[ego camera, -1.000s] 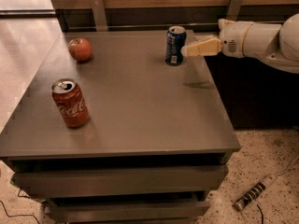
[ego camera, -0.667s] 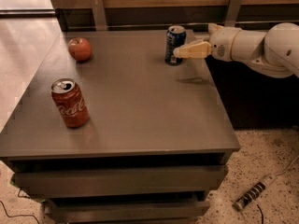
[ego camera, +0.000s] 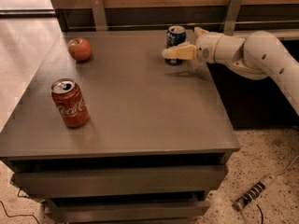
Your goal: Move pepsi can near coke can
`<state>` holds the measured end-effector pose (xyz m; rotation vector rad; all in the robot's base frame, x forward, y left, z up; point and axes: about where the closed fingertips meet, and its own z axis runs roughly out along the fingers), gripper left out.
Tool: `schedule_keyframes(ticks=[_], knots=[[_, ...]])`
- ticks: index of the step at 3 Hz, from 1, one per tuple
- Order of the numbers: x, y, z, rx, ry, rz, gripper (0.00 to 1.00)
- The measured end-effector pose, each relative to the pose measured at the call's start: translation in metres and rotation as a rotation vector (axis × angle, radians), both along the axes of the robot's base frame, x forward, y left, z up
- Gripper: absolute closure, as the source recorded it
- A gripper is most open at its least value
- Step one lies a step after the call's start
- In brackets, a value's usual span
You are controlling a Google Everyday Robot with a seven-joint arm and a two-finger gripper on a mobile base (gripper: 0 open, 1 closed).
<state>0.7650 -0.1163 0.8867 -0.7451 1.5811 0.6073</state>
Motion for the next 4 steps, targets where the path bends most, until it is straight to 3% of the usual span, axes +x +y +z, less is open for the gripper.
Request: schedule_keyframes(ticks=[1, 2, 4], knots=[[0.01, 0.011, -0.006, 0.016, -0.012, 0.007, 0.15], [0.012, 0.017, -0.008, 0.02, -0.014, 0.013, 0.46], [0.013, 0.023, -0.008, 0.022, -0.013, 0.022, 0.94]])
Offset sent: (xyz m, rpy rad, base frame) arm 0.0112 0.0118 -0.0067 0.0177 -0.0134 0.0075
